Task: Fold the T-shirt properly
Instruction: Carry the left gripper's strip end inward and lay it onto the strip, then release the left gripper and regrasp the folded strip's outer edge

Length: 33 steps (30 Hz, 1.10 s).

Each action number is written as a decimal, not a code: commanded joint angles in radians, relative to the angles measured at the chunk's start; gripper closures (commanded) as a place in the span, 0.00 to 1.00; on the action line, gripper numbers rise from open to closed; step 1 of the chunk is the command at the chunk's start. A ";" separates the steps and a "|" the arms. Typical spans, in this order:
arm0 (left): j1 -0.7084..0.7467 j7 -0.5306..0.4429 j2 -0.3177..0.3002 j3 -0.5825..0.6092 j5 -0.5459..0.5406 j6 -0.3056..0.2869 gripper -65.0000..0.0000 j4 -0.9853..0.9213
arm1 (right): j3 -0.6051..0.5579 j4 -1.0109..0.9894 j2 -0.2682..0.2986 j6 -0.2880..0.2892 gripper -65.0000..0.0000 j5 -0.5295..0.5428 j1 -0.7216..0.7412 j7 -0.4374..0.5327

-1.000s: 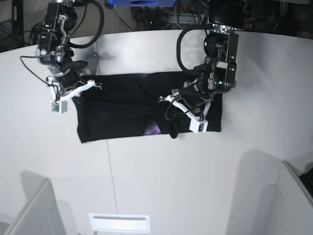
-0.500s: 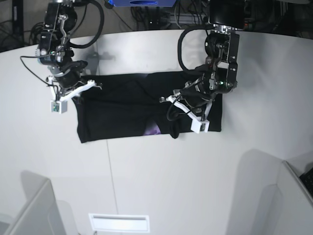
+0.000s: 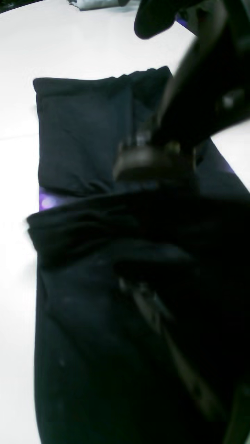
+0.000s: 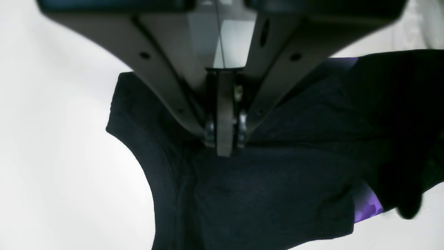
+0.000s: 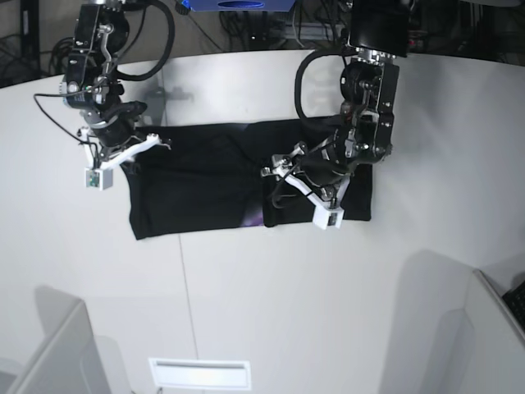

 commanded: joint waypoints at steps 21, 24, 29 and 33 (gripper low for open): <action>0.183 -0.009 -0.120 -0.395 -0.015 -0.013 1.00 0.257 | 0.004 0.001 0.039 0.003 0.26 0.178 0.107 -0.115; 0.223 -0.009 -0.150 -0.488 -0.013 -0.015 1.00 0.245 | 0.004 -0.068 0.047 0.003 0.25 0.195 0.182 -0.164; 0.298 -0.015 -0.213 -0.571 -0.007 -0.016 1.00 0.242 | 0.003 -0.263 0.104 0.003 0.25 0.195 0.318 -0.175; 0.321 -0.015 -0.235 -0.579 -0.007 -0.016 1.00 0.222 | -0.007 -0.399 0.151 0.003 0.25 0.198 0.383 -0.176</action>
